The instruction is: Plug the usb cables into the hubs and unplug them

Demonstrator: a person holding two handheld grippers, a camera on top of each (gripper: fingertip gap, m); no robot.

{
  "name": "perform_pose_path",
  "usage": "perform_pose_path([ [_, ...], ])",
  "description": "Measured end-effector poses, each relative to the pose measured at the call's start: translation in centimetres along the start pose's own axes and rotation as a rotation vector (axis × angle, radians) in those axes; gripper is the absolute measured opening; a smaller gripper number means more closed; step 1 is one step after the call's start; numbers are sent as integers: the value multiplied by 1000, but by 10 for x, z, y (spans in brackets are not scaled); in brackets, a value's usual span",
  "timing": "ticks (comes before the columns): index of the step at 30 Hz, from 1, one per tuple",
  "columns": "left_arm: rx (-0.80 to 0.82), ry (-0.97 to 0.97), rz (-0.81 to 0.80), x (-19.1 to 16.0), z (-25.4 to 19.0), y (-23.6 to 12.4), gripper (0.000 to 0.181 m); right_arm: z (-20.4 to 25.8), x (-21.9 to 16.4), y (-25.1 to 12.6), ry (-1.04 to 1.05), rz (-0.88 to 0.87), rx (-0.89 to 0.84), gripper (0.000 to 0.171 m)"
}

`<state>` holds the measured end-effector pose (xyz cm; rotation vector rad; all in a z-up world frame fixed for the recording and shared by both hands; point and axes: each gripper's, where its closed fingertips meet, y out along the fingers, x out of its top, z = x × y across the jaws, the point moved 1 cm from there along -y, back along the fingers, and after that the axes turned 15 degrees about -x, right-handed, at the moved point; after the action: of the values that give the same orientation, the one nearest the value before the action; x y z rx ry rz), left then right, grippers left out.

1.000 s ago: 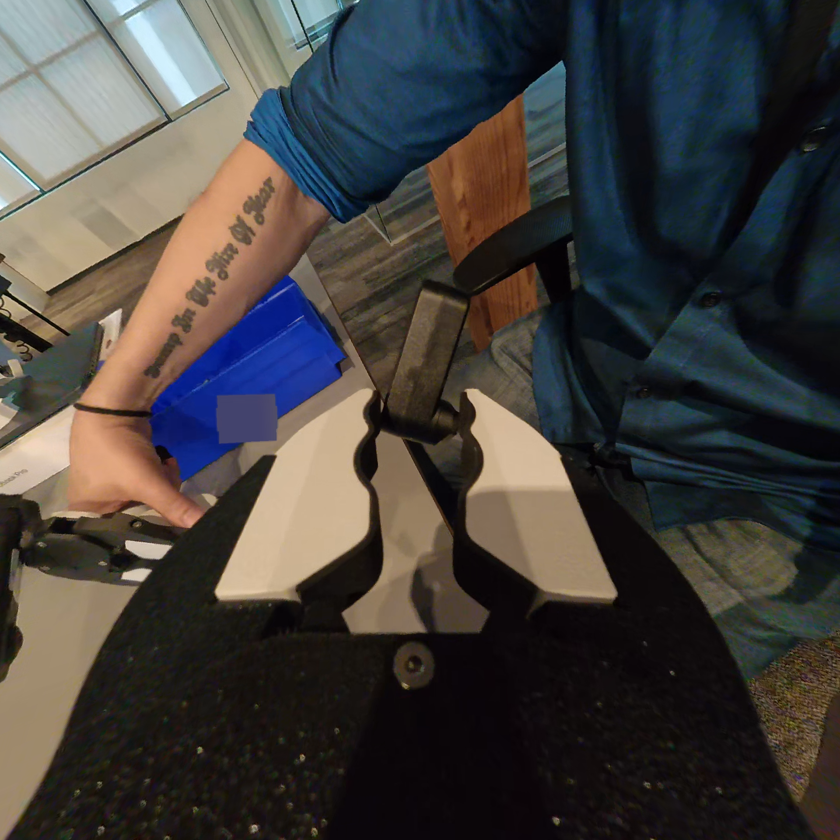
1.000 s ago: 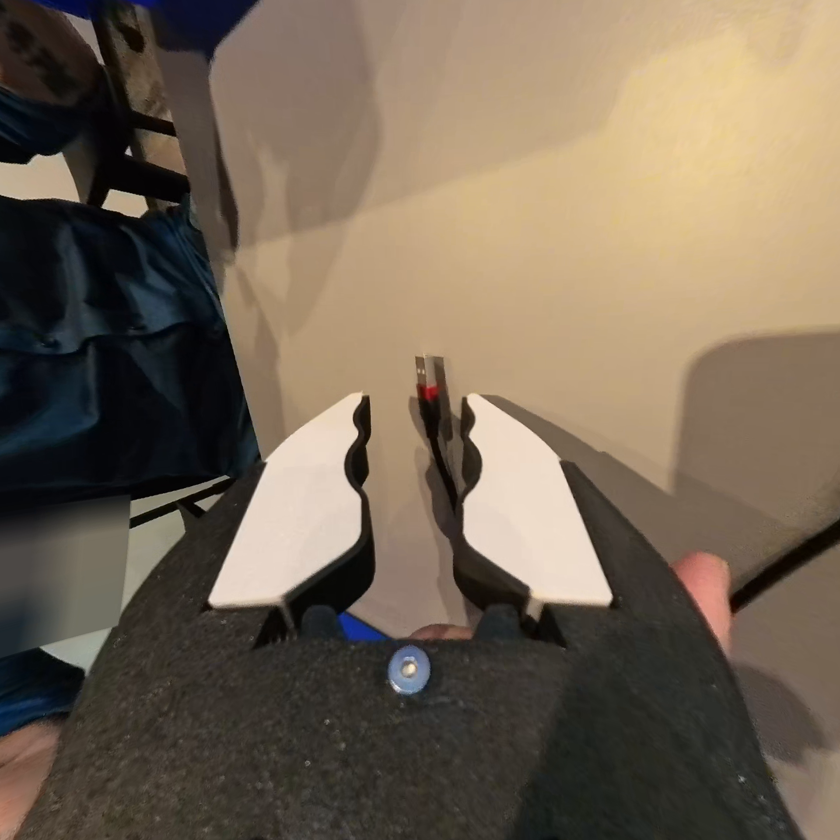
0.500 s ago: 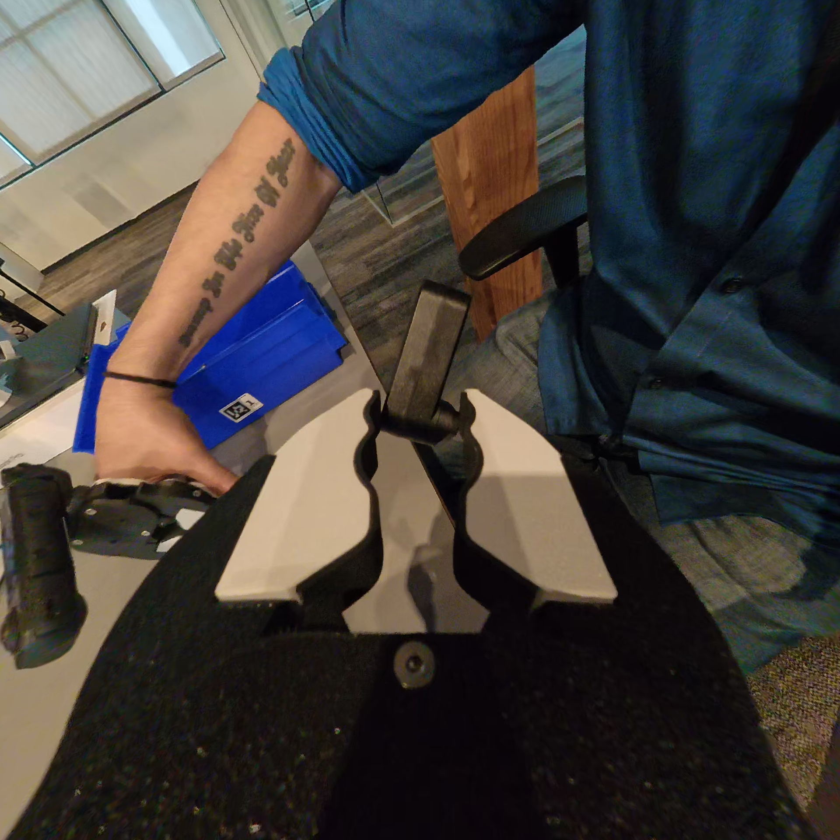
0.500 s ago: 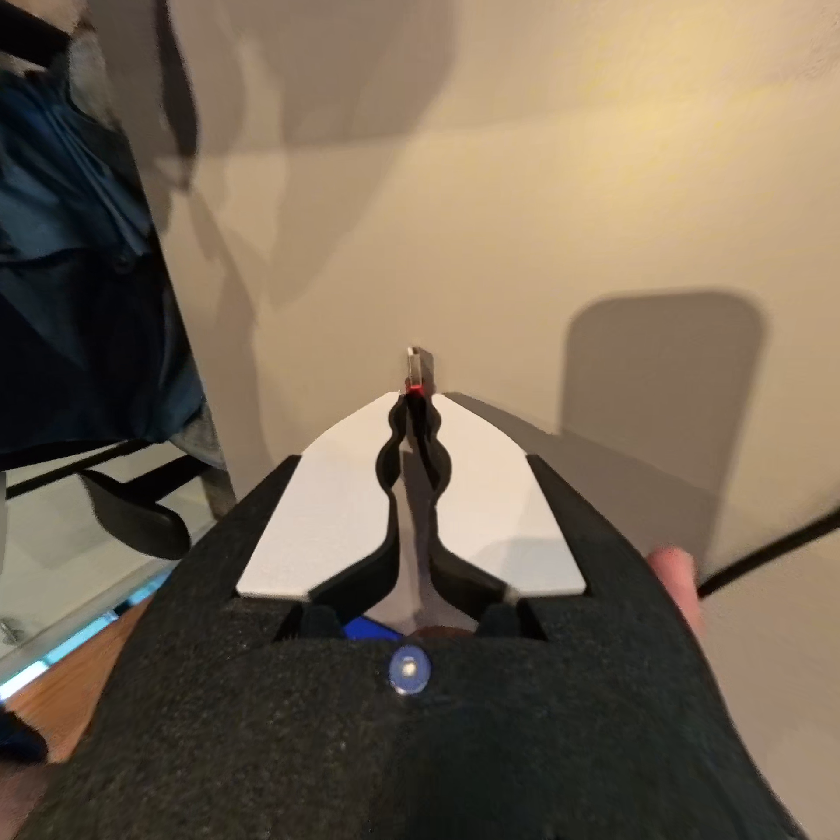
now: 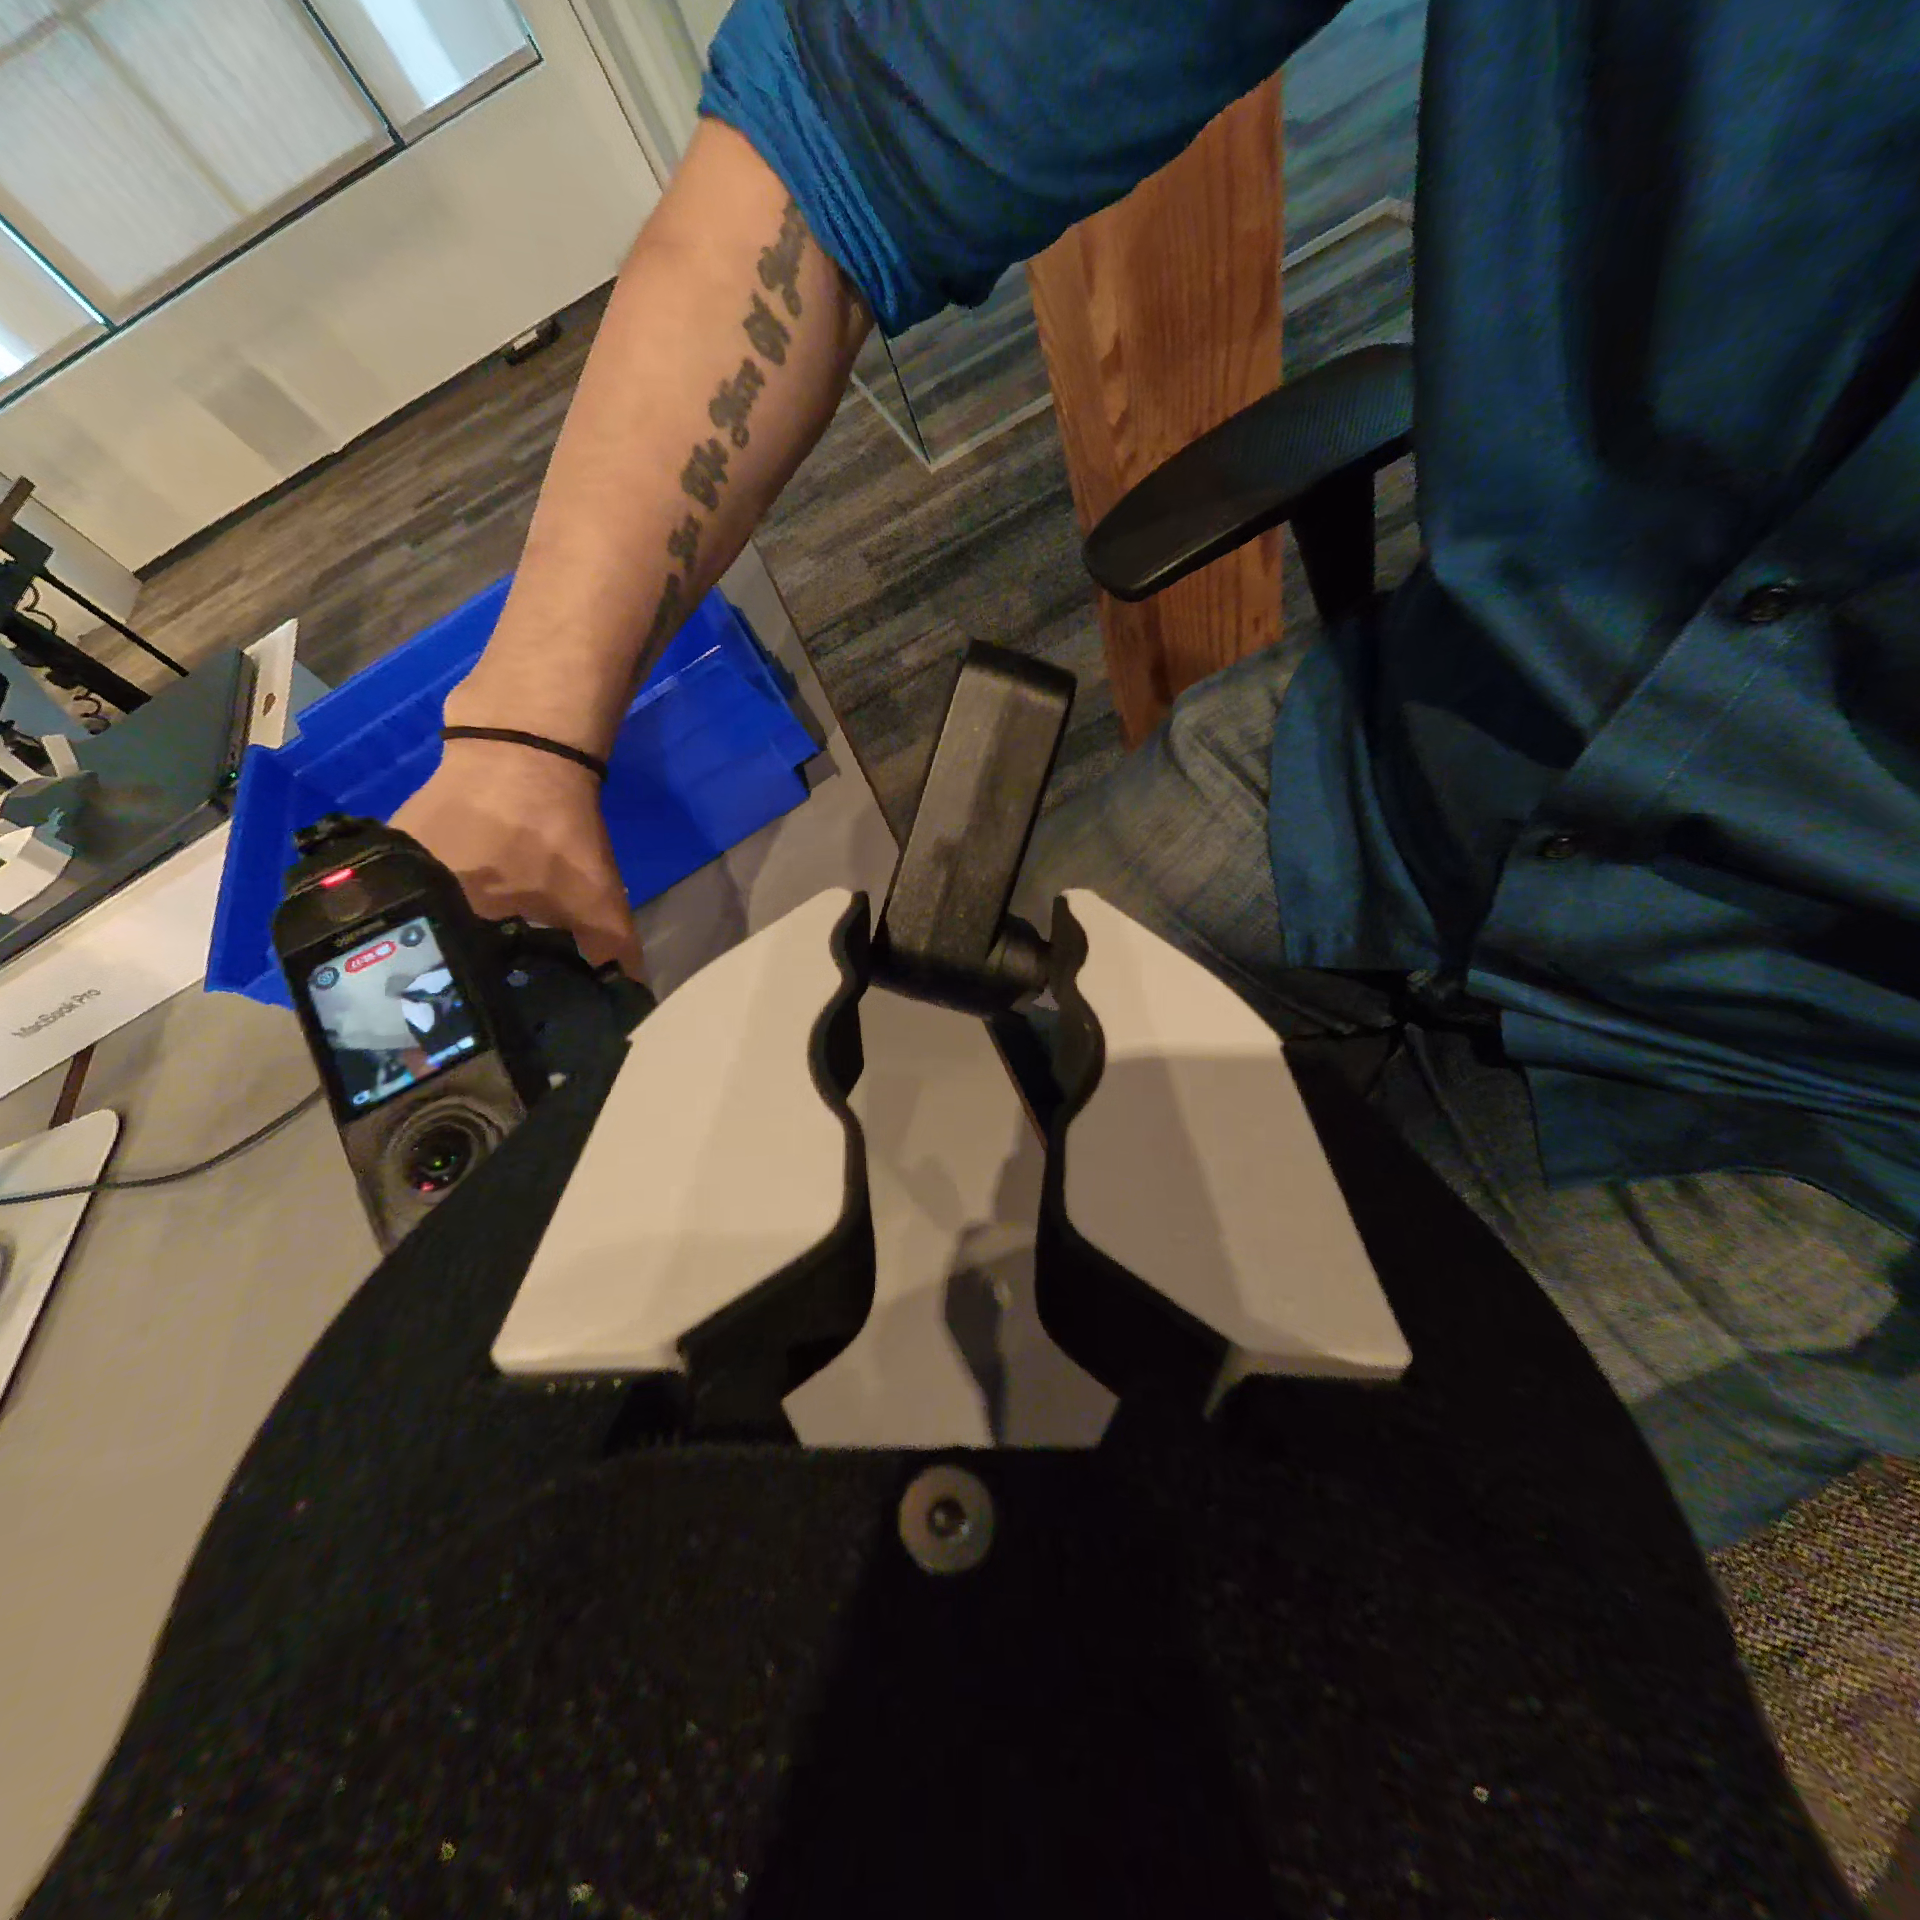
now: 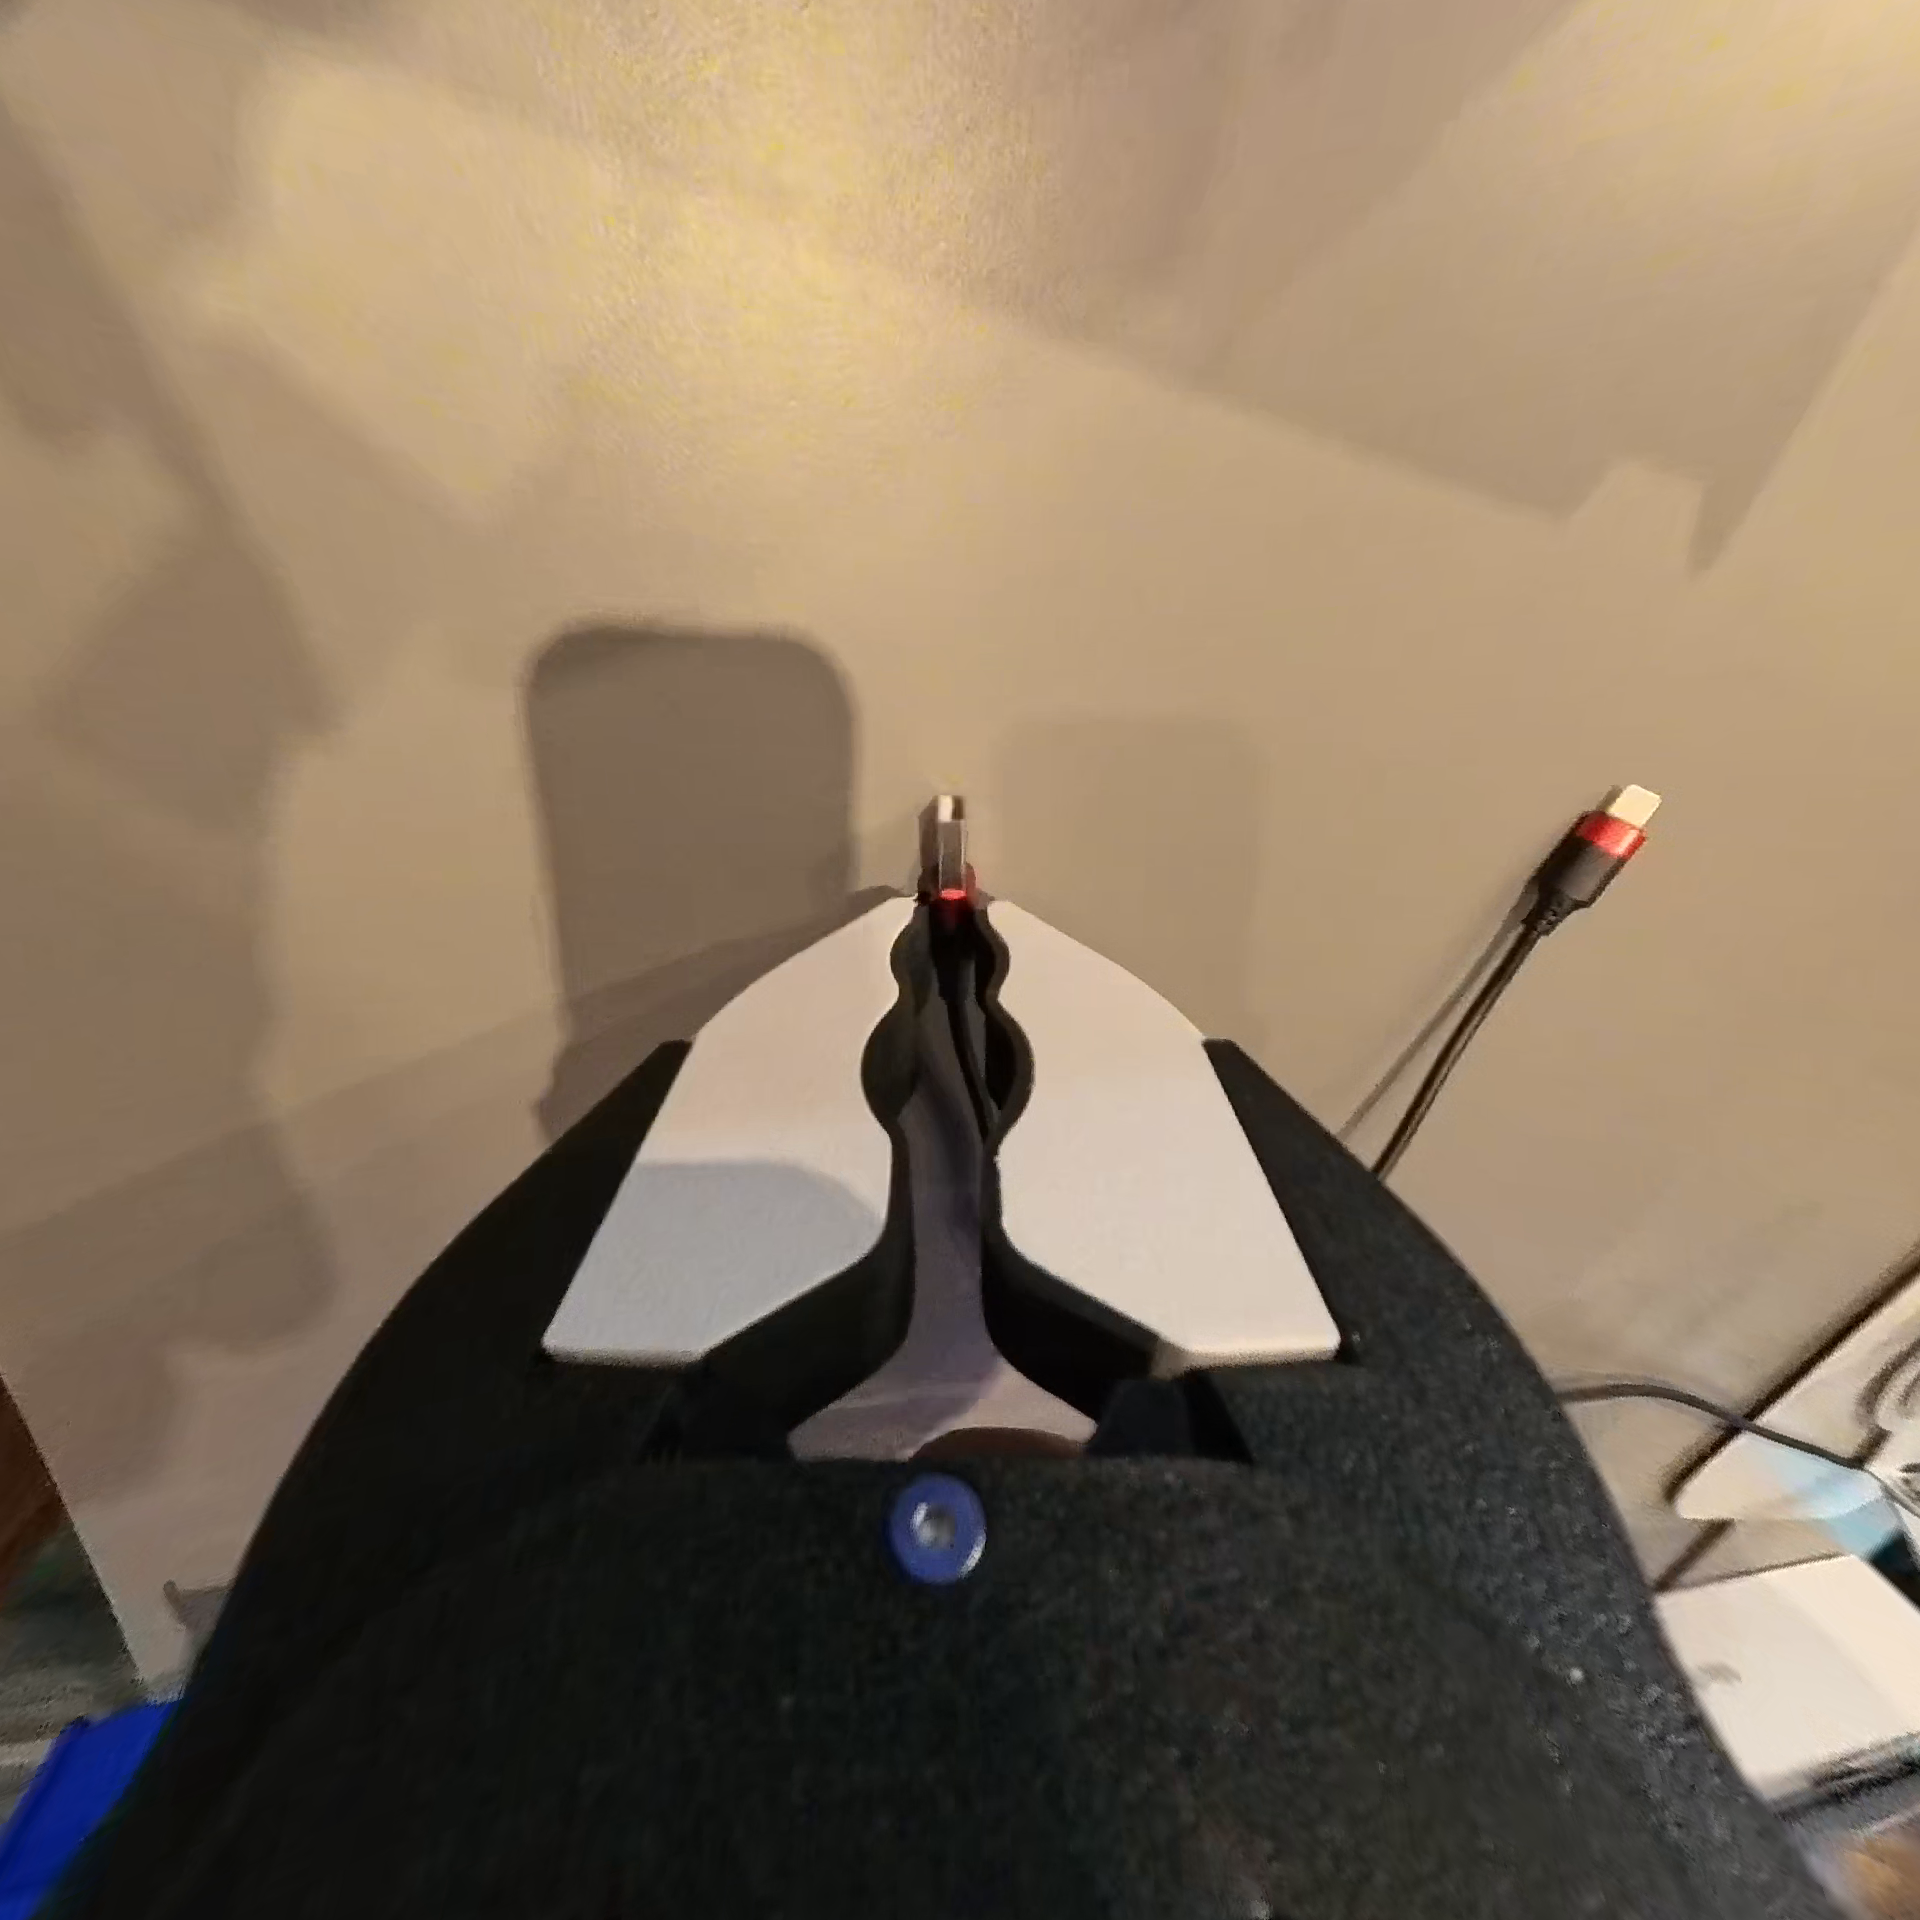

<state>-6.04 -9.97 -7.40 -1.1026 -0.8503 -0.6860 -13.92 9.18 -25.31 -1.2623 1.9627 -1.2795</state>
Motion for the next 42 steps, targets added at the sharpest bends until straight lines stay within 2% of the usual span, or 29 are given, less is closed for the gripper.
perform_pose_path([
  [3,29,5,5,-1,3,-2,32,-1,-1,0,41,-35,7,6],
  [6,93,23,-12,-1,9,-11,32,-12,-3,-9,50,-82,-90,7],
  [8,133,10,-64,0,14,-20,32,-29,5,-33,88,-171,-213,6],
  [11,176,-23,-183,5,22,-37,33,-60,15,-86,70,-260,-504,6],
  [14,235,-74,-295,6,34,-54,32,-78,22,-141,4,-302,-786,6],
  [16,267,-121,-375,7,41,-65,32,-82,24,-167,-36,-311,-916,6],
  [23,413,-408,-682,0,77,-101,32,-80,24,-196,-28,-296,-1038,6],
  [26,254,-233,-814,22,57,-100,33,-77,27,-202,-31,-314,-1061,6],
  [33,-212,316,-901,66,-39,-84,33,-60,64,-258,-195,-445,-1301,6],
  [35,-291,347,-898,69,-52,-82,33,-51,77,-270,-248,-486,-1348,6],
  [42,-375,343,-785,71,-62,-58,33,-33,101,-287,-341,-558,-1404,6],
])
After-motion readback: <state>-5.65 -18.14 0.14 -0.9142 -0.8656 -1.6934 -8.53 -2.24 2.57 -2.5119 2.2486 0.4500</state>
